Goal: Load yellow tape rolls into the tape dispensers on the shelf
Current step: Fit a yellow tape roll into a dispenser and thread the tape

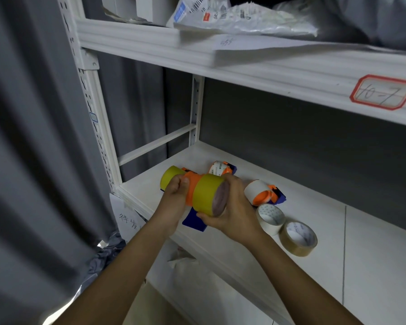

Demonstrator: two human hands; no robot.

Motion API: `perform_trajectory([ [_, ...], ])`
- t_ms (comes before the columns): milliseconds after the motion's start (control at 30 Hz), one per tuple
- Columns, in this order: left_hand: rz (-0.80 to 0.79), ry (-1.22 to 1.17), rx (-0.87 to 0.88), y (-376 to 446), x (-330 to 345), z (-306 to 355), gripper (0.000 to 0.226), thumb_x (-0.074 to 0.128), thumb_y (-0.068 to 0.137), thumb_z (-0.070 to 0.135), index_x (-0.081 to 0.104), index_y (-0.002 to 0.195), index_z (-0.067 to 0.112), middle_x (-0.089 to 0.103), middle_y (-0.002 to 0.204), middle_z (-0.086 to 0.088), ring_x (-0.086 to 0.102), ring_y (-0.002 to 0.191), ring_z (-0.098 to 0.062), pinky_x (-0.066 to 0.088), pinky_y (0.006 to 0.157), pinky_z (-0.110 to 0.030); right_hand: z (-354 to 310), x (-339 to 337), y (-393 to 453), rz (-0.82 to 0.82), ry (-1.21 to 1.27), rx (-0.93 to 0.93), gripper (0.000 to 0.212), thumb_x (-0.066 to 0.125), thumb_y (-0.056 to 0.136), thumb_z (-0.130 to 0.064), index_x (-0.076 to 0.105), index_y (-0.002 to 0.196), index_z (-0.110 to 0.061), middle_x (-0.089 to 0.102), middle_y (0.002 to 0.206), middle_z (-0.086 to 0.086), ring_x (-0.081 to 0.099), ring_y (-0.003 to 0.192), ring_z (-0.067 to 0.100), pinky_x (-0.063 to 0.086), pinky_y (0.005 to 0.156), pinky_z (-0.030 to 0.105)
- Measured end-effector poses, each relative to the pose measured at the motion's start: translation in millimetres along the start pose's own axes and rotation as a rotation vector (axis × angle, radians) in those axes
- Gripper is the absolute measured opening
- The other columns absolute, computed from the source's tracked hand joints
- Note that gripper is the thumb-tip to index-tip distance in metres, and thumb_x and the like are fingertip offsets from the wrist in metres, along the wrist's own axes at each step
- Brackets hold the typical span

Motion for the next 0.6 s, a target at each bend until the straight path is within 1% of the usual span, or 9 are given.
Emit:
perform_trajectory([
  [67,0.013,0.008,-0.007,1,-1,-1,0.038,0.030,0.100,0.036,0.040,0.136,0.024,0.054,0.105,0.009,0.048,0.082,0.005,0.037,0.062,-0.009,2,-1,0,-0.011,0.038,0.022,0.099,0.083,0.063,-0.040,0.023,0.139,-0.019,0.038,0.135,-0.002,0.040,0.115,0.007,0.044,0.090,0.022],
  [133,0.017,0.021,-0.003,1,-2,-2,0.038,0.030,0.100,0.037,0.040,0.135,0.026,0.053,0.095,0.015,0.048,0.080,0.005,0.037,0.058,-0.007,3,-2,-1,-0.009,0.081,0.039,0.099,0.083,0.063,-0.041,0.022,0.139,-0.021,0.038,0.131,-0.007,0.041,0.114,0.006,0.044,0.087,0.018],
  [200,0.001,0.028,0.003,1,-1,-1,0.039,0.031,0.100,0.036,0.038,0.137,0.026,0.054,0.104,0.011,0.048,0.082,0.006,0.037,0.060,-0.008,4,-2,-3,-0.006,0.118,0.053,0.099,0.083,0.062,-0.042,0.023,0.139,-0.024,0.036,0.126,-0.013,0.041,0.112,0.003,0.042,0.084,0.013],
  [267,-0.012,0.039,0.015,-1,-1,1,0.039,0.032,0.100,0.036,0.038,0.138,0.027,0.053,0.106,0.012,0.048,0.084,0.006,0.040,0.058,-0.004,5,-1,-3,-0.018,0.162,0.076,0.095,0.083,0.062,-0.043,0.025,0.136,-0.029,0.038,0.125,-0.013,0.044,0.109,0.003,0.045,0.084,0.018],
  [367,-0.045,0.040,0.053,-6,4,5,0.029,0.032,0.100,0.034,0.043,0.127,0.032,0.053,0.096,0.017,0.056,0.079,0.005,0.041,0.051,0.001,10,6,-2,-0.036,0.441,0.198,0.064,0.080,0.068,-0.041,0.036,0.114,-0.044,0.049,0.122,-0.010,0.055,0.102,0.003,0.054,0.075,0.023],
  [433,-0.085,0.060,0.071,-10,12,5,0.017,0.033,0.099,0.036,0.046,0.109,0.043,0.055,0.096,0.016,0.058,0.078,0.006,0.041,0.050,0.001,15,12,-2,-0.009,0.655,0.302,0.045,0.075,0.076,-0.037,0.039,0.104,-0.044,0.055,0.114,-0.007,0.062,0.091,0.000,0.055,0.064,0.018],
  [467,-0.096,0.066,0.073,-12,14,6,0.016,0.033,0.099,0.038,0.046,0.102,0.047,0.055,0.096,0.017,0.058,0.078,0.006,0.041,0.050,0.001,14,12,-1,0.020,0.674,0.299,0.043,0.074,0.077,-0.035,0.040,0.102,-0.043,0.056,0.109,-0.010,0.063,0.086,-0.005,0.053,0.060,0.014],
  [533,-0.111,0.032,0.078,-13,16,9,0.017,0.033,0.099,0.036,0.047,0.099,0.045,0.055,0.095,0.016,0.059,0.077,0.006,0.042,0.052,0.000,7,7,0,0.063,0.636,0.223,0.049,0.077,0.075,-0.031,0.038,0.103,-0.043,0.053,0.106,-0.015,0.059,0.084,-0.015,0.049,0.059,0.008],
  [600,-0.112,-0.022,0.068,-9,16,12,0.018,0.033,0.100,0.033,0.049,0.104,0.039,0.057,0.099,0.011,0.058,0.086,0.000,0.045,0.061,-0.003,-2,0,0,0.072,0.524,0.130,0.060,0.081,0.069,-0.033,0.036,0.107,-0.045,0.048,0.111,-0.017,0.056,0.095,-0.009,0.051,0.065,0.010],
])
Point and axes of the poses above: each hand's wrist, its own y-axis towards the middle knuckle, its own x-axis out of the palm, z = x × y, the point moved 9 cm from there along y, towards the middle knuckle
